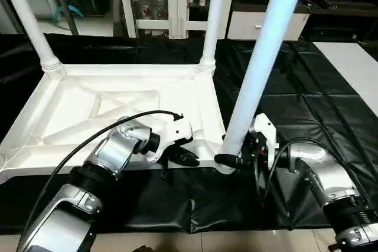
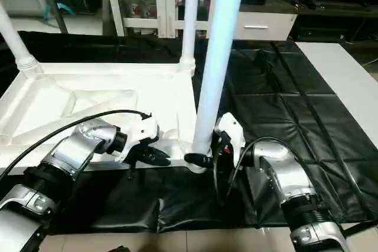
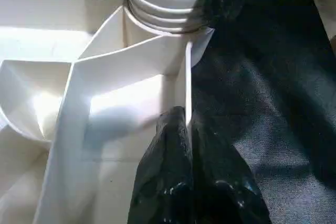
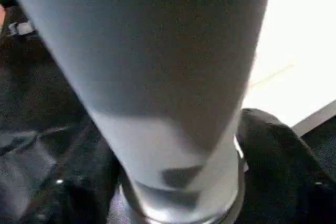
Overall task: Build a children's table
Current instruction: Rotate leg to tighten
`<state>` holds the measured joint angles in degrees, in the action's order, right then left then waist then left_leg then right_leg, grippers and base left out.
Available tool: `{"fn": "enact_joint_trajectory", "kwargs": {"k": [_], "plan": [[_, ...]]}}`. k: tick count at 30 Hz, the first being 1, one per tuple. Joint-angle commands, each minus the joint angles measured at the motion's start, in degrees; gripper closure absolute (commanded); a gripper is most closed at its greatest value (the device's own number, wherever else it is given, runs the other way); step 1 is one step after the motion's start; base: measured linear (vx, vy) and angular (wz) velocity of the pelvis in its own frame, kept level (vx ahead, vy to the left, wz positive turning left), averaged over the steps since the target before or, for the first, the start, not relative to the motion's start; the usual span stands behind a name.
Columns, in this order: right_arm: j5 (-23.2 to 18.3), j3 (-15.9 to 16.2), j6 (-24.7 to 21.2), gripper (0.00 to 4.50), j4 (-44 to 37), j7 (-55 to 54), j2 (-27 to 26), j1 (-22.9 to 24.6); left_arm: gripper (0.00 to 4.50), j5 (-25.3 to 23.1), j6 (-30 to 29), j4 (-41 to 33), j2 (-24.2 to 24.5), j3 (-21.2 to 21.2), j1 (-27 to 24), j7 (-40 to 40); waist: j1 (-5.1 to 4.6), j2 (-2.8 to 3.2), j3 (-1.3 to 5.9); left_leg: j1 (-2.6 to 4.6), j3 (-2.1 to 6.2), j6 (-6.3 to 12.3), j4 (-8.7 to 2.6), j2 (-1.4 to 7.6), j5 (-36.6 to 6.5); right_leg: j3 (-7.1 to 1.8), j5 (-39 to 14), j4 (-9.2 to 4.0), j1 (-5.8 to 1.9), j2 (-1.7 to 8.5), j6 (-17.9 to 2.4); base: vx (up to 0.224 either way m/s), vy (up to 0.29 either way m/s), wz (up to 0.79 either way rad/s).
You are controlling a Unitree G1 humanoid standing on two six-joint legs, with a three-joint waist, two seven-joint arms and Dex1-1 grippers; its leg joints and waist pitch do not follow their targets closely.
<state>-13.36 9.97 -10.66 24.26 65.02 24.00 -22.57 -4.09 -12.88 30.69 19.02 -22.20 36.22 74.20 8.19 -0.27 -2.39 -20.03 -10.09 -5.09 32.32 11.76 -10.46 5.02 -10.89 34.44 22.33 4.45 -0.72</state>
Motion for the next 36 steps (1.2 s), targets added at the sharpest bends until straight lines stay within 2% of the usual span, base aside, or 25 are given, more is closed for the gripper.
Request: {"fn": "enact_joint_trajectory", "kwargs": {"k": [1,5,15,17,20,21,22,24,25,27,28,30,32,33,34,35,36], "plan": [[0.5,0.3,-0.3,1.58,-1.2,0.2,1.2,0.2,4.5,-1.3,-1.5,0.8,0.3,-3.3,-2.0,2.2,-0.17,0.08,3.29,0.27,0.31,2.89,-3.28,2.02,-10.3,-3.06,-7.1,-3.72,-2.88,4.32,-13.6,0.0,0.0,0.0],[0.6,0.0,-0.2,1.81,-0.9,0.0,1.0,0.1,4.5,-1.3,-1.8,0.3,0.5,-3.4,-2.2,2.0,-0.2,0.06,3.34,0.2,0.33,2.95,-3.23,1.98,-9.8,-3.03,-6.7,-3.65,-2.93,4.27,-13.5,0.0,0.0,0.0],[0.8,-0.2,-0.5,1.86,-0.2,-0.4,0.5,0.1,4.5,-1.2,-2.5,-0.3,0.6,-3.6,-2.5,1.9,-0.21,0.05,3.46,0.21,0.3,3.27,-3.09,1.96,-8.9,-2.99,-5.0,-3.39,-2.97,4.2,-14.1,0.0,0.0,0.0],[1.3,-1.3,-0.8,1.86,1.6,-4.5,-1.1,-0.5,4.5,-1.1,-2.4,0.3,0.0,-3.0,-2.3,0.4,-0.25,0.05,3.41,0.22,0.29,3.19,-3.1,1.94,-9.0,-3.0,-5.3,-3.45,-2.92,4.22,-14.1,0.0,0.0,0.0],[1.9,-2.8,-1.2,1.87,3.4,-10.8,-3.7,-0.9,4.5,-1.4,-2.4,2.1,-1.9,-1.4,-1.5,-4.2,-0.55,0.05,2.96,0.23,0.37,2.05,-3.53,1.87,-12.4,-2.94,-11.4,-4.18,-2.78,4.34,-12.8,0.0,0.0,0.0],[1.9,-2.9,-1.3,1.87,3.5,-11.5,-4.1,-0.9,4.5,-1.5,-2.4,2.4,-2.1,-1.2,-1.3,-4.9,-0.73,0.08,2.74,0.48,0.44,1.23,-3.72,1.83,-14.6,-2.93,-16.1,-4.73,-2.59,4.48,-11.7,0.0,0.0,0.0],[2.6,-3.4,-1.7,1.87,4.2,-16.0,-6.3,-0.8,4.5,-2.0,-2.4,4.1,-3.9,-0.3,-0.6,-9.0,-0.94,0.05,2.63,0.74,0.56,0.59,-3.82,1.78,-16.7,-2.91,-20.7,-5.31,-2.46,4.64,-10.4,0.0,0.0,0.0],[3.4,-3.5,-2.1,1.87,4.8,-19.4,-7.7,-0.7,4.5,-2.3,-2.7,4.9,-5.0,0.1,-0.3,-11.4,-1.33,0.07,2.39,0.99,0.78,-0.37,-4.11,1.75,-18.4,-2.95,-23.8,-5.7,-2.28,4.59,-9.0,0.0,0.0,0.0],[4.8,-4.0,-2.5,1.87,6.2,-26.3,-10.9,-0.4,4.5,-2.7,-2.7,6.8,-7.3,1.1,0.5,-16.4,-1.69,0.01,2.28,1.05,0.96,-0.71,-4.23,1.66,-19.8,-2.78,-26.2,-5.94,-2.25,4.56,-7.9,0.0,0.0,0.0],[5.9,-4.3,-2.6,1.87,7.6,-31.5,-13.0,-0.4,4.5,-3.0,-2.6,8.4,-9.0,2.1,1.3,-20.6,-2.14,0.03,2.21,1.5,1.16,-1.11,-4.25,1.55,-21.8,-2.6,-29.9,-6.49,-1.94,4.64,-6.6,0.0,0.0,0.0],[6.3,-4.4,-2.6,1.88,8.0,-33.0,-13.6,-0.4,4.5,-3.1,-2.6,8.9,-9.5,2.4,1.6,-21.8,-2.31,0.0,2.34,1.45,1.24,-0.99,-4.29,1.47,-21.8,-2.58,-30.5,-6.61,-1.97,4.71,-6.0,0.0,0.0,0.0],[8.3,-5.5,-2.3,1.88,11.9,-43.7,-17.1,-1.5,4.5,-3.8,-2.3,11.7,-11.7,3.6,3.5,-28.5,-2.74,0.28,2.36,1.22,1.35,-1.25,-4.44,1.53,-21.6,-2.59,-29.3,-6.58,-1.89,4.62,-6.0,0.0,0.0,0.0],[8.6,-5.8,-2.4,1.88,12.8,-45.7,-17.9,-1.9,4.5,-4.1,-2.1,12.4,-12.2,3.9,3.9,-30.0,-3.02,0.19,2.38,1.41,1.3,-1.03,-4.35,1.26,-22.2,-2.52,-29.6,-6.81,-1.75,4.52,-5.7,0.0,0.0,0.0],[8.8,-6.7,-2.3,1.88,14.3,-49.7,-19.6,-2.7,4.5,-4.2,-2.1,13.6,-13.0,4.5,4.6,-31.9,-3.19,0.66,2.41,1.29,1.28,-0.5,-4.32,1.21,-22.3,-2.65,-29.3,-6.83,-1.66,4.6,-5.9,0.0,0.0,0.0],[8.7,-8.4,-2.3,1.88,16.4,-55.4,-22.3,-4.2,4.5,-4.7,-1.6,15.1,-13.9,5.2,5.5,-34.6,-3.41,0.61,2.4,1.29,1.24,-0.52,-4.37,1.21,-22.3,-2.67,-28.7,-6.93,-1.55,4.49,-6.0,0.0,0.0,0.0],[8.7,-8.8,-2.2,1.88,16.8,-56.7,-22.9,-4.5,4.5,-4.8,-1.5,15.3,-14.1,5.3,5.7,-35.1,-3.47,0.66,2.43,1.2,1.28,-0.66,-4.42,1.15,-22.0,-2.67,-28.5,-6.81,-1.59,4.44,-5.9,0.0,0.0,0.0],[8.6,-9.8,-1.6,1.88,18.2,-59.9,-24.4,-5.6,4.5,-4.9,-1.3,16.0,-14.5,5.6,6.2,-36.3,-3.5,0.95,2.6,1.12,1.38,-0.79,-4.52,1.19,-21.8,-2.7,-27.7,-6.65,-1.72,4.51,-6.0,0.0,0.0,0.0]]}}
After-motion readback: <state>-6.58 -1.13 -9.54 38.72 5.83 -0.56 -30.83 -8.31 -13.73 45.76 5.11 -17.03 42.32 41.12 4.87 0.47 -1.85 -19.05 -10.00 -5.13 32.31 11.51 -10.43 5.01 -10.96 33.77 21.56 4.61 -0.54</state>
